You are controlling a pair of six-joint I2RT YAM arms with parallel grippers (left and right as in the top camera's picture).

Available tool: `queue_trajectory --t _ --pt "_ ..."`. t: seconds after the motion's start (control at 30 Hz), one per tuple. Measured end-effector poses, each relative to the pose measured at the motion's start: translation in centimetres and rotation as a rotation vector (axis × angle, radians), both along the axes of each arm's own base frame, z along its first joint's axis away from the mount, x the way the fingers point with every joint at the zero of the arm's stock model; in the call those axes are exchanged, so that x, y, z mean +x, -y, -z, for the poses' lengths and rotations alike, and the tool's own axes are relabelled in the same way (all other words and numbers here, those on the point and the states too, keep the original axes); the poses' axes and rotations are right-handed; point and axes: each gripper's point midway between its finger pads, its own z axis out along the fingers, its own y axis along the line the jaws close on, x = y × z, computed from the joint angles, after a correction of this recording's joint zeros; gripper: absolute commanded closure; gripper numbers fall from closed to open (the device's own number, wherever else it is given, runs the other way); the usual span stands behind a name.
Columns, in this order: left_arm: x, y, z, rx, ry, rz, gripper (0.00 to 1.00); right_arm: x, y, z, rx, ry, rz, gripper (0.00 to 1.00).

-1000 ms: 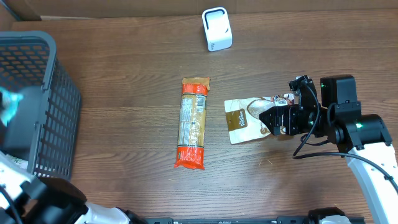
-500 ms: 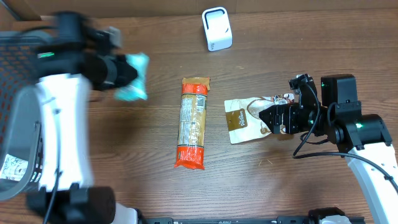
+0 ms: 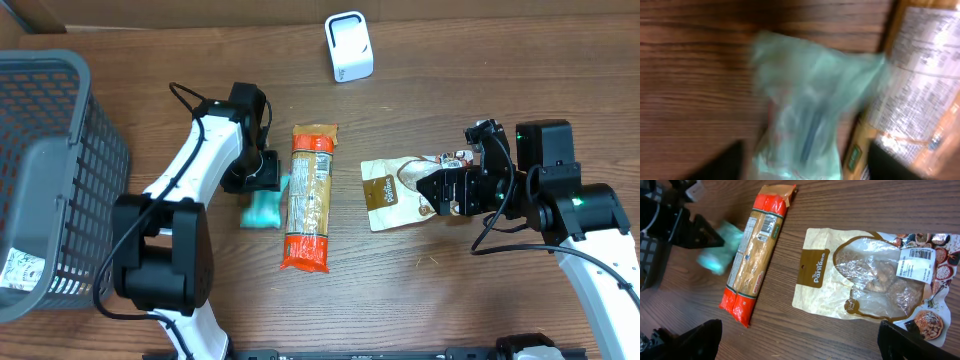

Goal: Scan the item barcode
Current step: 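Place the wipes pack on the table left of the spaghetti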

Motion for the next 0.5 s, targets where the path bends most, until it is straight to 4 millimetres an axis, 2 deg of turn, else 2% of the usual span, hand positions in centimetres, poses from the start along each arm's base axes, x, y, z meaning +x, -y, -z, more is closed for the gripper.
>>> queue_trajectory --t 0.13,0.23,0.3,0.37,0.43,0.5 --pt "-0.3 -0.4 -0.7 0.021 -0.019 -0.001 0.01 0.0 0.0 0.0 0.0 0.001 0.0 0.0" --pt "0.6 -0.5 -3.4 0.034 -0.005 -0.001 0.0 0.1 0.0 0.0 0.001 0.004 0.0 0.0" --pt "2.4 -0.6 -6.5 0.034 0.059 -0.008 0.0 0.1 0.0 0.0 0.0 0.005 0.001 0.0" --pt "4.6 -0.8 -10.8 0.027 0.163 -0.022 0.0 0.1 0.0 0.0 0.0 0.005 0.0 0.0" --pt "6.2 -1.9 -16.3 0.019 0.294 -0.054 0.0 0.1 0.0 -0.1 0.0 0.005 0.001 0.0" --pt "6.5 -4.0 -21.8 0.018 0.419 -0.111 0.0 0.1 0.0 -0.1 0.001 0.005 0.0 0.0"
